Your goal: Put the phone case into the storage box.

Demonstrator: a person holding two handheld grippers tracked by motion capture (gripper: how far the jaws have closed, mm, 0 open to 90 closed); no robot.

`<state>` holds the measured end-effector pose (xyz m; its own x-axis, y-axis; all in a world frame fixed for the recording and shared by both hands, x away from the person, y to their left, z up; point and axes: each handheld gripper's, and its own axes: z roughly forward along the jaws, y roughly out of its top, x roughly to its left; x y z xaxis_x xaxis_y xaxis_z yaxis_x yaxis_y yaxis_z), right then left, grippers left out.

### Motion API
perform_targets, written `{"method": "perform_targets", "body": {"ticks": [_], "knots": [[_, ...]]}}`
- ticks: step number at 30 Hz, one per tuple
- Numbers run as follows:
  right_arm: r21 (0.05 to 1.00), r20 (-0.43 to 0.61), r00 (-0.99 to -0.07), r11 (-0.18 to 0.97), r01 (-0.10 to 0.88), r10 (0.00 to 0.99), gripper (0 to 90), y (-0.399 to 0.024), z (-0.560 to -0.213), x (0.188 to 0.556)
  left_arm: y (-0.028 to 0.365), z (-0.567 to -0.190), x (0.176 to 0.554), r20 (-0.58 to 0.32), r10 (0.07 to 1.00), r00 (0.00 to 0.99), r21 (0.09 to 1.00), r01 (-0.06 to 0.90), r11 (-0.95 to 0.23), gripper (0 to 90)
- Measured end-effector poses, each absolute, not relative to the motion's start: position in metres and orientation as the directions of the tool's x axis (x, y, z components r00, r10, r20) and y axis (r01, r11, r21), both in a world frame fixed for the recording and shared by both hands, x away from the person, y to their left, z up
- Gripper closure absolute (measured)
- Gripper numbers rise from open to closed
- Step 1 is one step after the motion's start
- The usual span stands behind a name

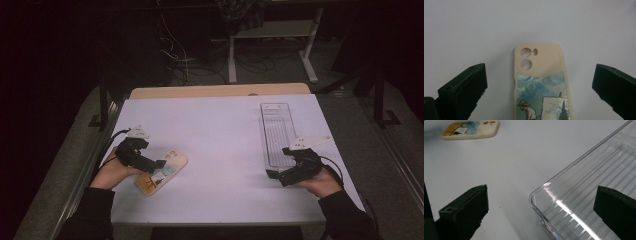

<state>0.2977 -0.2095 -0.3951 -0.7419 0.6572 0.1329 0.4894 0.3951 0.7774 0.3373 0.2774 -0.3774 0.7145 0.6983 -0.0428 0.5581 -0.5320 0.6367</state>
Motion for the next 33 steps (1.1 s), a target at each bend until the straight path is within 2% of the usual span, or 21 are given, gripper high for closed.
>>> {"method": "perform_targets", "body": {"ticks": [12,33], "knots": [[0.778,0.132,-0.742,0.395,0.488,0.657,0.0,-0.21,-0.395,0.297,0.28,-0.396,0.326,-0.062,0.695,0.716,0.611,0.578,-0.541,0.0],[0.772,0.141,-0.739,0.394,0.499,0.659,0.0,-0.208,-0.395,0.297,0.281,-0.411,0.327,-0.071,0.692,0.718,0.539,0.612,-0.579,0.0]]}}
